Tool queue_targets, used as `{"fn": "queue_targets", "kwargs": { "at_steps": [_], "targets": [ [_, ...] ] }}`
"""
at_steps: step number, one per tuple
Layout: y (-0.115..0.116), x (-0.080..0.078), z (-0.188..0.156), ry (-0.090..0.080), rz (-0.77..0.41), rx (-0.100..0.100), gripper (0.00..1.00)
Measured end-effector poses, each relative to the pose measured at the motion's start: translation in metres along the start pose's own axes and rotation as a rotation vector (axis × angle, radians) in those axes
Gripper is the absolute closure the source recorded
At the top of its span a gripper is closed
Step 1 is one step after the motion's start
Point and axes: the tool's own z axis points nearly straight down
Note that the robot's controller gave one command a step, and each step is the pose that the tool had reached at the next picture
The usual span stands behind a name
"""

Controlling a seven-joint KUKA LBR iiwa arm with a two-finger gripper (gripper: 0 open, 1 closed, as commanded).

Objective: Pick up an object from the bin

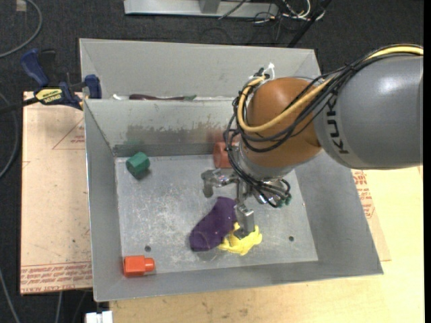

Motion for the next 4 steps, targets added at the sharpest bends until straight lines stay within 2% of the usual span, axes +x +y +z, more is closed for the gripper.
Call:
{"fn": "queue_targets", "kwargs": {
  "at_steps": [1, 2, 3, 4],
  "targets": [
    [0.005, -0.018, 0.007, -0.006, -0.144, 0.002, 0.0],
    [0.002, -0.007, 0.074, -0.005, -0.219, 0.001, 0.0],
    [0.007, -0.024, 0.078, -0.009, -0.42, 0.002, 1.0],
    [0.007, -0.024, 0.078, -0.01, -0.42, 0.002, 1.0]
  ]
}}
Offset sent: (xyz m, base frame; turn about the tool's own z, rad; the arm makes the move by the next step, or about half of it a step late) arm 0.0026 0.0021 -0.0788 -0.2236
